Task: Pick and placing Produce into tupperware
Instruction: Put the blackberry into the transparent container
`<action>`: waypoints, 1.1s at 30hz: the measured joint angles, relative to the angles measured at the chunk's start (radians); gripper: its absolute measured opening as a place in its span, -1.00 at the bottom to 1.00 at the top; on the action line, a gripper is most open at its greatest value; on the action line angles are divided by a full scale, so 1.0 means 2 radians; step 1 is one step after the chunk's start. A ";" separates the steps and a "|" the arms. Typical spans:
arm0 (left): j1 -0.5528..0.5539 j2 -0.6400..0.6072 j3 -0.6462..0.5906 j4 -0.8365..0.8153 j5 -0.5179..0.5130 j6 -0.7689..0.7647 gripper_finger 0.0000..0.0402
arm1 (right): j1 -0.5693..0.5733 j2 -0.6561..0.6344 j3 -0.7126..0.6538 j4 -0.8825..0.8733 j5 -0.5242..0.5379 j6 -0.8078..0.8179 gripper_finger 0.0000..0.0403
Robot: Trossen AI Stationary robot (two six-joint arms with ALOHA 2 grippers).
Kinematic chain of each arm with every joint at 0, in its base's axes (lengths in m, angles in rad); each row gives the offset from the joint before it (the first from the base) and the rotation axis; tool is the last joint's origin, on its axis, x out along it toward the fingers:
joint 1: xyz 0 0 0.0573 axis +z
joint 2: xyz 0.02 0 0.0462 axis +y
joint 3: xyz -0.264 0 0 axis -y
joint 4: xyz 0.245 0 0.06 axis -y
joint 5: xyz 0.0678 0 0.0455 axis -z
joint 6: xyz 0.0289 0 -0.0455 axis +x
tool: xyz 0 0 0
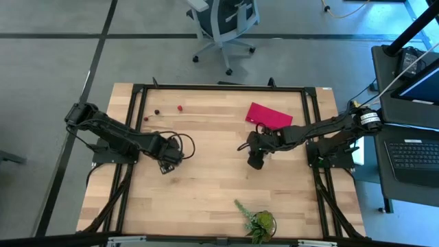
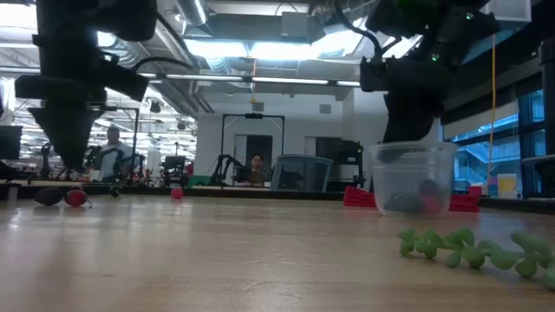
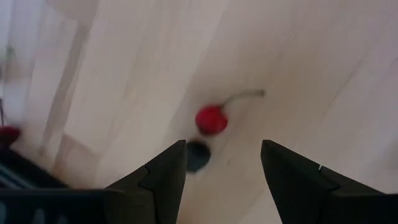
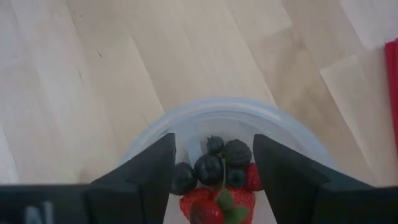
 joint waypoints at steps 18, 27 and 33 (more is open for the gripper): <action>0.006 0.000 -0.075 0.011 0.043 -0.047 -0.01 | 0.000 0.000 0.003 -0.001 -0.013 0.000 0.09; 0.016 -0.002 -0.115 0.071 0.033 -0.018 -0.01 | 0.000 0.000 0.003 -0.001 -0.013 0.000 0.09; 0.030 -0.002 -0.119 0.085 0.037 0.040 -0.01 | 0.000 0.000 0.003 -0.001 -0.013 0.000 0.09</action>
